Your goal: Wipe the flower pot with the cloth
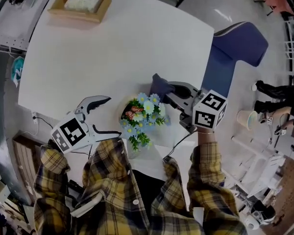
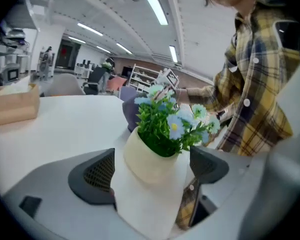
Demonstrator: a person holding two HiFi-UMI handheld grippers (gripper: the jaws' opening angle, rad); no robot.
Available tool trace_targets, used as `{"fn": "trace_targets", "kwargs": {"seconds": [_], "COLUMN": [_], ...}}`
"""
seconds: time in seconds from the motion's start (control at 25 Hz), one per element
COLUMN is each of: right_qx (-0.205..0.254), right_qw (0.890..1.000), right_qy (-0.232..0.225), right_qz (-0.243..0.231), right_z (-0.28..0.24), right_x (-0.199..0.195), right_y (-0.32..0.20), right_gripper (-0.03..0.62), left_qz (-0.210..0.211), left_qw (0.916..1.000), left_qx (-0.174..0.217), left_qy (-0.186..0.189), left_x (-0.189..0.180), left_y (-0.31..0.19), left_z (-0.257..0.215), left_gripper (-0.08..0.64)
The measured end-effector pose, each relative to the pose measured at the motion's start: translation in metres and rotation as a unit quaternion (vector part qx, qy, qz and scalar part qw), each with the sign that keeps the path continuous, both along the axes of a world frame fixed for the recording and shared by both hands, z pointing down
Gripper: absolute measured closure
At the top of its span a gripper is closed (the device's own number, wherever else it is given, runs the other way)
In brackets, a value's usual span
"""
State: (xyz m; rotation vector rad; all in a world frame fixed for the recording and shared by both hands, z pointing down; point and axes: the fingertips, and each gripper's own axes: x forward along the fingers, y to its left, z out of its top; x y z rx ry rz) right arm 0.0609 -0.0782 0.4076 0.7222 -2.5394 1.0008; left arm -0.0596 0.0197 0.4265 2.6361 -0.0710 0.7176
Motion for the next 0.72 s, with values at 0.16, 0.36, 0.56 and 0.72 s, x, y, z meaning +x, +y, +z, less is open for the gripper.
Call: {"fn": "trace_targets", "kwargs": {"seconds": [0.16,0.36,0.56,0.72], "right_qx": [0.081,0.170,0.242,0.287], "right_qw": [0.995,0.979,0.957,0.938], "right_qy": [0.025,0.024,0.004,-0.017], "right_qz": [0.051,0.105,0.161,0.195], "right_z": [-0.053,-0.124,-0.188,-0.229], "right_x": [0.018,0.032,0.037,0.038], "right_y": [0.012,0.028,0.053,0.076], "right_gripper": [0.571,0.571,0.571,0.571], "left_qz": [-0.103,-0.180,-0.231,-0.251], "left_qw": [0.9920,0.9737,0.9524,0.9386], "left_qx": [0.032,0.086,0.147,0.182], "left_qy": [0.067,0.110,0.135,0.151], "left_x": [-0.003,0.000,0.021,0.042], "left_y": [-0.007,-0.017,-0.027,-0.026], "left_z": [-0.057,-0.128,-0.185,-0.223], "left_gripper": [0.080,0.116,0.297,0.392]}}
